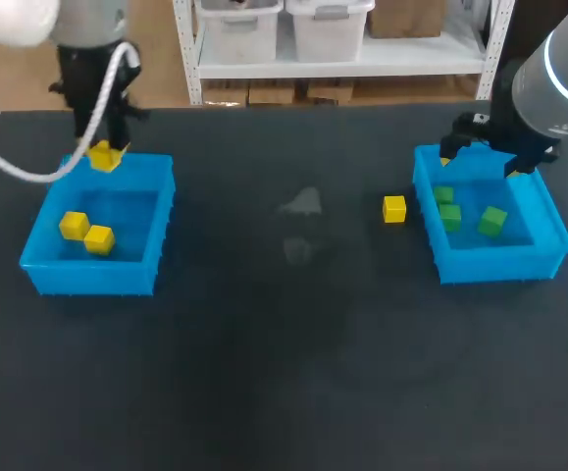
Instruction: Put the green cubes in the right bin and the yellow cubes in the left bin.
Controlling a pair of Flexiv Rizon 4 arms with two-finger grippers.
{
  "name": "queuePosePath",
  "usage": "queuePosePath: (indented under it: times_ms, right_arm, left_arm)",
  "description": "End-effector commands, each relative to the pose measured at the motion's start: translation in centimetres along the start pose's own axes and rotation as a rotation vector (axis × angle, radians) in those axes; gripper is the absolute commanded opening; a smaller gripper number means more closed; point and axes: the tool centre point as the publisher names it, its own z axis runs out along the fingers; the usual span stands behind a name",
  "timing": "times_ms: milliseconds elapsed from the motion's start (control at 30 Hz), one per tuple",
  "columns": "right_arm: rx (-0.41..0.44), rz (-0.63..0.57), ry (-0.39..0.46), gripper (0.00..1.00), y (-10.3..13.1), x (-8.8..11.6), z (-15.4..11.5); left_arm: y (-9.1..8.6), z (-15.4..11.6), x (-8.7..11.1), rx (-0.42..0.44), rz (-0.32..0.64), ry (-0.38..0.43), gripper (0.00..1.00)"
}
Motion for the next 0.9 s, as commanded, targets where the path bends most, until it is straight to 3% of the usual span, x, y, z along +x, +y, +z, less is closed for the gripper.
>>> queuePosePath:
  times_ms: [33,400,433,467,500,533,733,900]
  right_arm:
    - [0.001,0.001,-0.007,1.00,-0.1,0.2,-0.1]
    - [0.001,0.001,-0.007,1.00,-0.1,0.2,-0.1]
    - [0.001,0.001,-0.007,1.00,-0.1,0.2,-0.1]
    - [0.001,0.001,-0.007,1.00,-0.1,0.2,-0.1]
    - [0.001,0.001,-0.007,1.00,-0.1,0.2,-0.1]
    - [0.001,0.001,-0.007,1.00,-0.1,0.2,-0.1]
    - [0.001,0.001,-0.007,1.00,-0.1,0.2,-0.1]
    - [0.001,0.001,-0.007,1.00,-0.1,0.2,-0.1]
  left_arm:
    - [0.4,0.8,8.6,0.020,-0.012,-0.395,0.00]
    - [-1.2,2.2,8.8,0.053,0.002,-0.371,0.00]
    - [-1.2,2.2,8.6,0.053,0.006,-0.369,0.20]
    - [-1.2,2.3,8.5,0.052,0.011,-0.368,0.45]
    - [-1.2,2.3,8.4,0.049,0.017,-0.367,0.79]
    - [-1.2,2.3,8.2,0.048,0.024,-0.365,1.00]
    - [-1.8,1.1,6.1,0.033,0.089,-0.379,1.00]
    - [-4.4,-0.8,3.0,0.032,0.187,-0.408,1.00]
